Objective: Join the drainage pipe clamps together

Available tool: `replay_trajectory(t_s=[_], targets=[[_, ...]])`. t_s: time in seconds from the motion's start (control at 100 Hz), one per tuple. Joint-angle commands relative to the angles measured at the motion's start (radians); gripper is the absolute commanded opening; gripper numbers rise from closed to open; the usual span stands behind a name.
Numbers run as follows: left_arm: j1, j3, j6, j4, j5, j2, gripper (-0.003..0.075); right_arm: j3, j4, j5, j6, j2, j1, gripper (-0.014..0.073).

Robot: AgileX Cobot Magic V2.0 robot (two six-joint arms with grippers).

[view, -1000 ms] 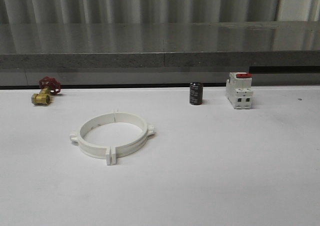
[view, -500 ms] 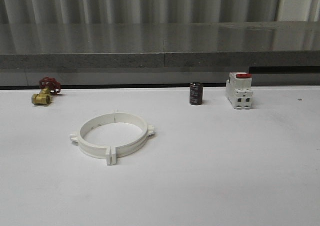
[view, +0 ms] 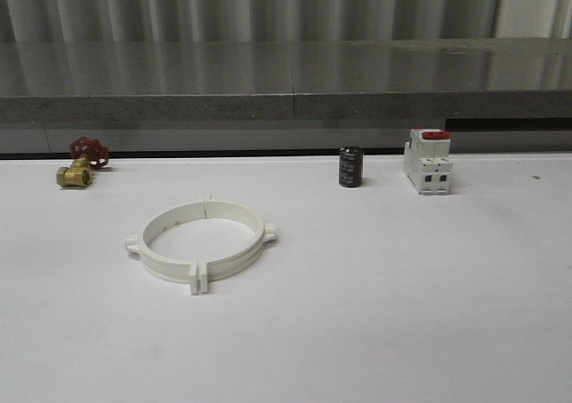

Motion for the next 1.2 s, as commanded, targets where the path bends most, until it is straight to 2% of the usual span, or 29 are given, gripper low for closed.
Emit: replay_trajectory(t_s=[0.0,0.16,0.3,0.52,1.19], targets=[[0.000,-0.027,0.000,-0.006,-0.073,0.006,-0.0021,0.037,-0.020,-0.162,-0.013,-0.030,-0.014,-0.0067],[0.000,-0.027,0.000,-0.006,-0.073,0.006,-0.0021,0.161,0.044,-0.327,-0.059,-0.102,-0.068,-0.0067],[0.000,-0.027,0.000,-0.006,-0.073,0.006,-0.0021,0.157,0.059,-0.271,-0.115,-0.176,-0.091,-0.0067],[0.000,-0.027,0.000,-0.006,-0.073,0.006,-0.0021,0.158,0.105,-0.159,-0.117,-0.289,-0.091,-0.0067],[0.000,-0.027,0.000,-0.006,-0.073,0.006,-0.0021,0.156,0.112,-0.149,-0.117,-0.285,-0.091,-0.0067]])
